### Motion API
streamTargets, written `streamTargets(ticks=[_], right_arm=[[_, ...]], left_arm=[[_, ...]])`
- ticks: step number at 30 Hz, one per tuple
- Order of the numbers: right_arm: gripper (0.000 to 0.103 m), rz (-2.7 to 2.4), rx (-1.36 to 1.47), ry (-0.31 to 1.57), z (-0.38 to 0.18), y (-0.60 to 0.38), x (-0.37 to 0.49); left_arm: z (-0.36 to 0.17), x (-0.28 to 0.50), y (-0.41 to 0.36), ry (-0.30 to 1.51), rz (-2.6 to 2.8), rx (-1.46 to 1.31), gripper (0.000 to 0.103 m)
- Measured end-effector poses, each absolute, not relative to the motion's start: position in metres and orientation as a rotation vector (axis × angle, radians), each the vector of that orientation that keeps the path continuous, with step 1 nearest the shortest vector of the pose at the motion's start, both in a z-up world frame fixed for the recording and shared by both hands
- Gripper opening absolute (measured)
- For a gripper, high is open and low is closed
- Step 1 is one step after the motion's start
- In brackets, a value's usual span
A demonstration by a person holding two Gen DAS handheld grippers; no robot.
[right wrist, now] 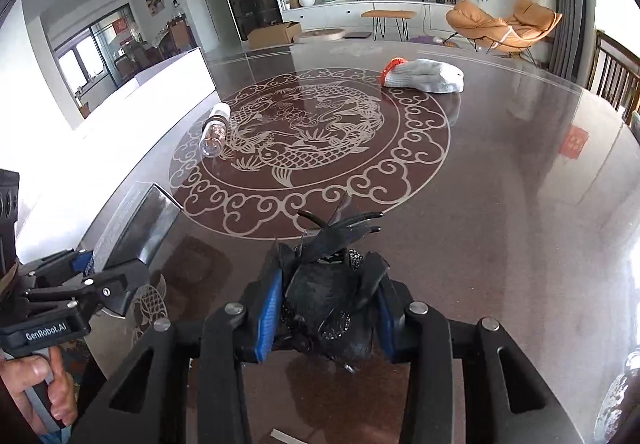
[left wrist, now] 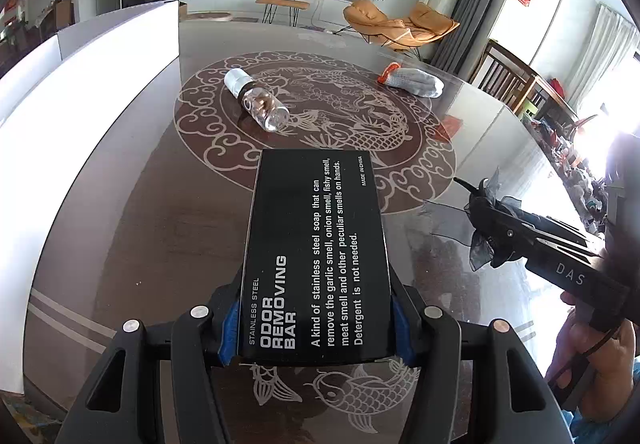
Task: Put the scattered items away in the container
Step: 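Carry the black box and black cloth with both tools over the container, then open both tools to drop the box and cloth into the container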
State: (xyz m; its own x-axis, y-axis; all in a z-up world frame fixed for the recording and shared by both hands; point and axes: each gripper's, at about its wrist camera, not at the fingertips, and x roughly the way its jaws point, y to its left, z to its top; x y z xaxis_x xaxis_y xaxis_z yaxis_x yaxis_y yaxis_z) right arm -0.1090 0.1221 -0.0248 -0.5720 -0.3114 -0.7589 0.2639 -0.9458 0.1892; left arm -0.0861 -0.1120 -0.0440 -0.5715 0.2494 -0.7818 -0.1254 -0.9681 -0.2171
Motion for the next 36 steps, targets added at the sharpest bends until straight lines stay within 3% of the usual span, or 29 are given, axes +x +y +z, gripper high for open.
streamTargets(ticks=[8, 12, 17, 23, 28, 30, 31, 32, 36], right_arm=[[0.04, -2.403, 1.065, -0.094, 0.044, 0.055, -0.132], [0.04, -2.27, 0.949, -0.047, 0.094, -0.027, -0.153], [0.04, -2.095, 0.887, 0.067, 0.132, -0.154, -0.176], [0.04, -1.998, 0.943, 0.275, 0.108, -0.272, -0.195], [0.042, -1.954, 1.042, 0.374, 0.065, -0.31, -0.196], [0.048, -1.972, 1.092, 0.424, 0.049, -0.319, -0.199], [0.056, -1.97, 1.116, 0.429, 0.044, -0.321, -0.199], [0.057, -1.961, 1.13, 0.426, 0.038, -0.321, -0.199], [0.057, -1.961, 1.133, 0.438, 0.036, -0.318, -0.194]], left_arm=[[0.034, -0.095, -0.185, -0.314, 2.731, -1.167, 0.058], [0.076, -0.102, -0.259, -0.293, 2.897, -1.118, 0.058], [0.085, -0.118, -0.367, -0.329, 3.078, -1.213, 0.058], [0.051, -0.132, -0.458, -0.482, 3.122, -1.428, 0.058], [0.022, -0.127, -0.474, -0.539, 3.057, -1.607, 0.059], [0.016, -0.126, -0.469, -0.532, 3.042, -1.639, 0.068], [0.015, -0.125, -0.465, -0.52, 3.044, -1.647, 0.085], [0.016, -0.125, -0.461, -0.497, 3.059, -1.652, 0.097], [0.023, -0.122, -0.454, -0.434, 3.122, -1.644, 0.098]])
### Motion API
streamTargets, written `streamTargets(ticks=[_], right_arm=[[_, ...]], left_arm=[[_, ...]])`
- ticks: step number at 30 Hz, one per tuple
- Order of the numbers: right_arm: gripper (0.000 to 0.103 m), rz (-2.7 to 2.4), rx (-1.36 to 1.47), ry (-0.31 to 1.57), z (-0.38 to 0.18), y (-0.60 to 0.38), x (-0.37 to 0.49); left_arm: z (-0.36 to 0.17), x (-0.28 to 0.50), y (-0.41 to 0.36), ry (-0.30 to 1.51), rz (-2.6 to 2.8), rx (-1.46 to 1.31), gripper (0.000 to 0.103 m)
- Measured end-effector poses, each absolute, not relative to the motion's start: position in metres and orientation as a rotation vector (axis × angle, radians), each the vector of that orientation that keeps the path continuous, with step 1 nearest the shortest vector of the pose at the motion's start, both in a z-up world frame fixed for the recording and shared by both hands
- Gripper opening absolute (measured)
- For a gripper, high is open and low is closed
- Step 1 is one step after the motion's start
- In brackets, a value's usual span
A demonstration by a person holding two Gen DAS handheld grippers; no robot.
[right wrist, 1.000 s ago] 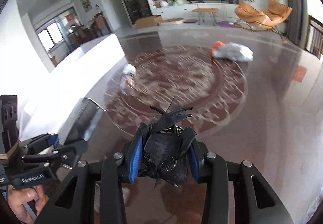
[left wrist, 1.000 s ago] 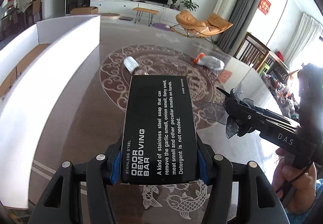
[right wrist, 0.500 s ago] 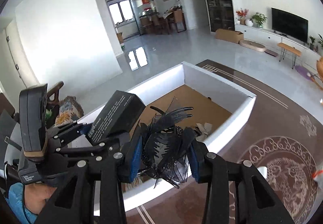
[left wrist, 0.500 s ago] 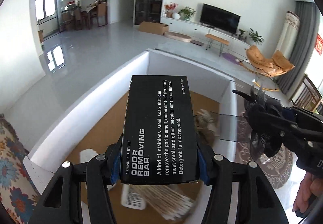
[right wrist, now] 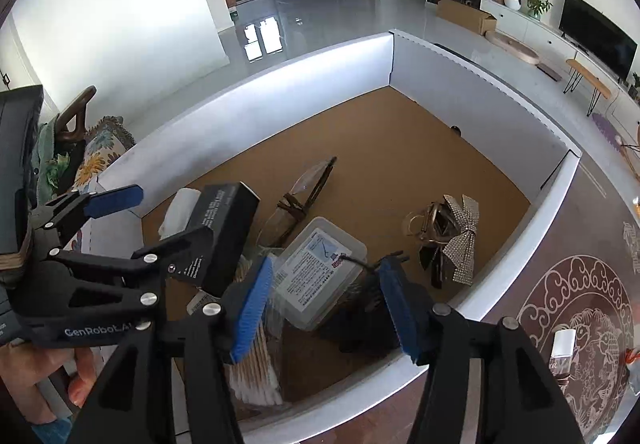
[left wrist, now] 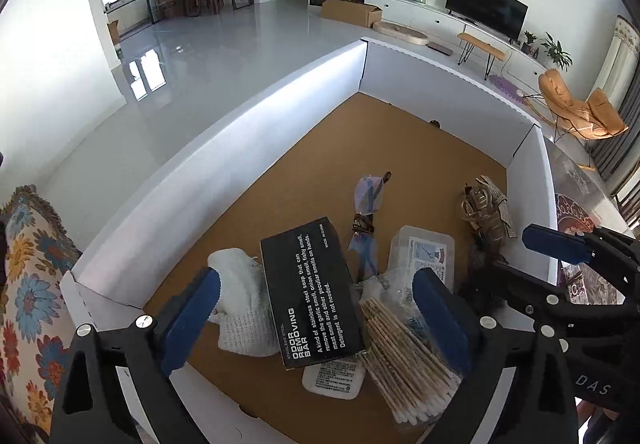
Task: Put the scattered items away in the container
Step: 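Open both tools to drop the box and cloth into the container, then move both tools back over the table toward the bottle and sock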
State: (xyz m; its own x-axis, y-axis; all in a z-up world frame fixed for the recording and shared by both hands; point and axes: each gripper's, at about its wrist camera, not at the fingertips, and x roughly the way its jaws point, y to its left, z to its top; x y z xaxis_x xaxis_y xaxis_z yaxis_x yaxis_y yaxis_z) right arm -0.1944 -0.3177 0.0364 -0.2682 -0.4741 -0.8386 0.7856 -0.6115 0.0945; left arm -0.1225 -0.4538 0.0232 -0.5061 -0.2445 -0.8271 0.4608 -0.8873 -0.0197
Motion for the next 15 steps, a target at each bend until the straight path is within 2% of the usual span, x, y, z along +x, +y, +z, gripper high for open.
streamTargets(ticks=[8, 15], right_arm=[[0.057, -2.001, 1.071, 0.444, 0.062, -0.291, -0.18], [0.057, -2.126, 0.971, 0.354, 0.071, -0.2, -0.155]], left_arm=[[0.051, -0.107, -0.43, 0.283, -2.417, 1.187, 0.098], [0.079, -0.086, -0.345, 0.155, -2.564, 1.117, 0.099]])
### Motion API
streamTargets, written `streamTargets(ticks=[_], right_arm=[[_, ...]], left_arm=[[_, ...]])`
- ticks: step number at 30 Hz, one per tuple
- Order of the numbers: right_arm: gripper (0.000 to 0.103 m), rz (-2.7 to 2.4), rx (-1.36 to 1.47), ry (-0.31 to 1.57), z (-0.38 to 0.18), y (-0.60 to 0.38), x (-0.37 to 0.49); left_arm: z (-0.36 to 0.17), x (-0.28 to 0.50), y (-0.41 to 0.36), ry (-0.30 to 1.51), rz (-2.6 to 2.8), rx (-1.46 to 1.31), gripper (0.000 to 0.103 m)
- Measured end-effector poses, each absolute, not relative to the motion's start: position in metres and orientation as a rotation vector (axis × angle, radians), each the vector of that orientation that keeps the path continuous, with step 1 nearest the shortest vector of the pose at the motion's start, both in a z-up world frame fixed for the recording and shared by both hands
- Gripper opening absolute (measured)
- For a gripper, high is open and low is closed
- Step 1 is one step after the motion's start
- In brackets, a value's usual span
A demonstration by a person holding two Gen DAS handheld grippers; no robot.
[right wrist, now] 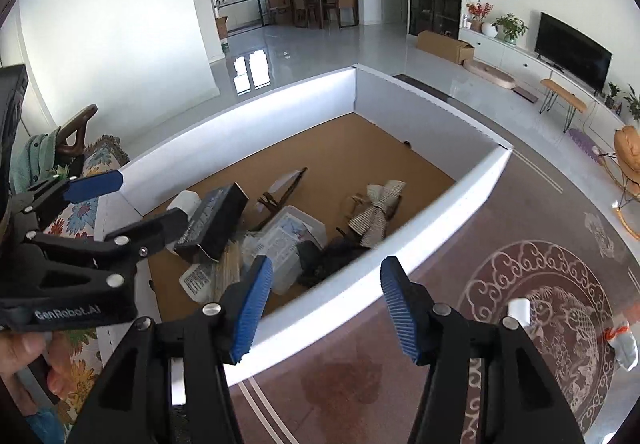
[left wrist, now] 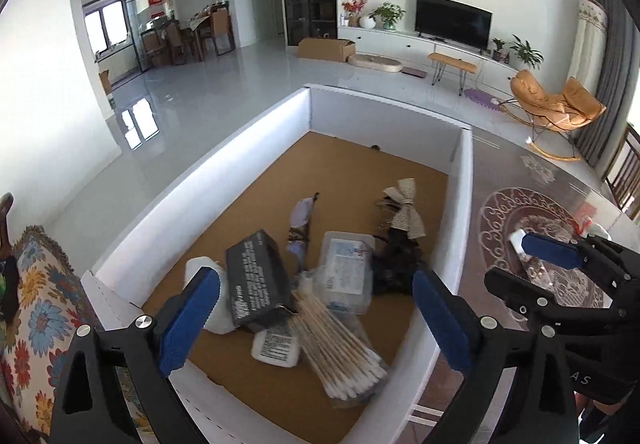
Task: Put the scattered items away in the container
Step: 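Move both tools back over the table toward the bottle and sock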
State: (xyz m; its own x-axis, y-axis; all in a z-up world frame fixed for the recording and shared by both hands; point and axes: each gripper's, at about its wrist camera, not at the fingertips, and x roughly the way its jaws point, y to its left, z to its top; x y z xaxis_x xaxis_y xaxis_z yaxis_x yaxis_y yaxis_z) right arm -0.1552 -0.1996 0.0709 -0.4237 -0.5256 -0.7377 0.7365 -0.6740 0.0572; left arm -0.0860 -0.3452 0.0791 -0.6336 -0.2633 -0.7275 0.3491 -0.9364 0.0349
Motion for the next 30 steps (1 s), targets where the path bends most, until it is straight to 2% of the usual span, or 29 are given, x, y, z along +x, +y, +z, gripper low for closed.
streamTargets(ticks=[4, 9, 15, 21, 30], right_arm=[[0.057, -2.286, 0.977, 0.265, 0.047, -0.099, -0.143], [0.057, -2.57, 1.081, 0.216, 0.004, 0.039, -0.131], [0.057, -2.785, 1.265, 0.009, -0.028, 0.175, -0.124], [0.057, -2.831, 1.302, -0.033, -0.035, 0.212, -0.12], [0.058, -2.818, 1.33, -0.036, -0.045, 0.207, -0.134]], left_arm=[[0.065, -0.079, -0.265, 0.111, -2.678, 1.189, 0.103], [0.003, -0.088, -0.143, 0.095, -2.821, 1.453, 0.103], [-0.051, -0.11, -0.03, -0.137, -2.897, 1.572, 0.103], [-0.067, -0.131, -0.002, -0.25, -2.837, 1.599, 0.103], [-0.077, -0.148, -0.011, -0.136, -2.83, 1.631, 0.103]])
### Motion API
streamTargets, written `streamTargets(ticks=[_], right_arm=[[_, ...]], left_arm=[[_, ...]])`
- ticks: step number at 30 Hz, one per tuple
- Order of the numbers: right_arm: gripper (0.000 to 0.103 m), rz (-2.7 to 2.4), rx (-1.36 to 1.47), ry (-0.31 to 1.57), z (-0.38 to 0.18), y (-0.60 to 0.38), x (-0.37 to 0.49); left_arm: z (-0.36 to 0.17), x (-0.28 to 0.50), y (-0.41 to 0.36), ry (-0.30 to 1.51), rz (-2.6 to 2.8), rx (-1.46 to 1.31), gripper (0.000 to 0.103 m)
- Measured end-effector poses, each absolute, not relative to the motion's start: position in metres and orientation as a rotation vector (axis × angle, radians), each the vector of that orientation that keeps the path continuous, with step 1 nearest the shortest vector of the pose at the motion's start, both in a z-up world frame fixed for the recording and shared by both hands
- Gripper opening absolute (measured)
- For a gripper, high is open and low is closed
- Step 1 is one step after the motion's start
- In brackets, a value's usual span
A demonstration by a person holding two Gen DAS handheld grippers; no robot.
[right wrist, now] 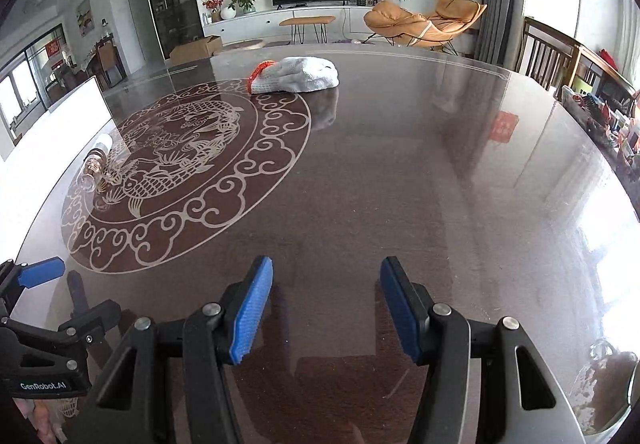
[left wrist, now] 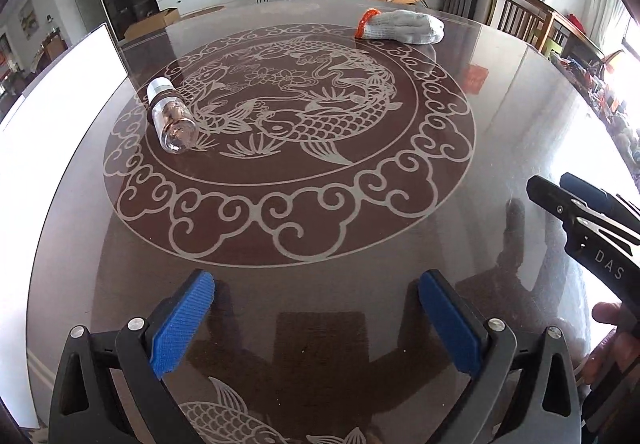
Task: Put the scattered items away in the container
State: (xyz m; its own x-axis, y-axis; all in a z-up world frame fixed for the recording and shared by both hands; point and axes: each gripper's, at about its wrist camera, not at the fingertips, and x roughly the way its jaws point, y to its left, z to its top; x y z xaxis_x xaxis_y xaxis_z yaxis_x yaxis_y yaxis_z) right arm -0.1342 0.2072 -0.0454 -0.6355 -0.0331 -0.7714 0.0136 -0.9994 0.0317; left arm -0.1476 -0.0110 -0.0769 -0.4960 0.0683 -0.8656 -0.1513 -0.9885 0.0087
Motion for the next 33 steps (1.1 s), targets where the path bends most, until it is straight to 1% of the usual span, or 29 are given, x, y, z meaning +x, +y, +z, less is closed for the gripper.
streamTargets(ticks=[6, 13, 19, 25, 30, 33], right_arm=[[0.058, -2.808, 1.336, -0.1, -0.048, 0.212, -0.137], [0.059, -2.825, 1.371, 0.014, -0.051, 0.199, -0.139], [0.062, -2.816, 1.37, 0.012, -0.053, 0.201, -0.139], [0.062, -2.817, 1.371, 0.019, -0.052, 0.2, -0.139], [0.063, -2.816, 1.37, 0.017, -0.052, 0.2, -0.139], [0.063, -2.815, 1.37, 0.016, -0.052, 0.2, -0.139]], left_arm=[[-0.078, -0.148, -0.011, 0.116, 2.629, -1.463, 0.103], [-0.078, -0.144, -0.011, 0.11, 2.643, -1.437, 0.103], [-0.079, -0.144, -0.012, 0.11, 2.643, -1.437, 0.103], [-0.079, -0.145, -0.011, 0.112, 2.642, -1.438, 0.103], [-0.077, -0.172, 0.001, 0.135, 2.617, -1.414, 0.103], [-0.078, -0.186, 0.003, 0.12, 2.643, -1.391, 0.103]])
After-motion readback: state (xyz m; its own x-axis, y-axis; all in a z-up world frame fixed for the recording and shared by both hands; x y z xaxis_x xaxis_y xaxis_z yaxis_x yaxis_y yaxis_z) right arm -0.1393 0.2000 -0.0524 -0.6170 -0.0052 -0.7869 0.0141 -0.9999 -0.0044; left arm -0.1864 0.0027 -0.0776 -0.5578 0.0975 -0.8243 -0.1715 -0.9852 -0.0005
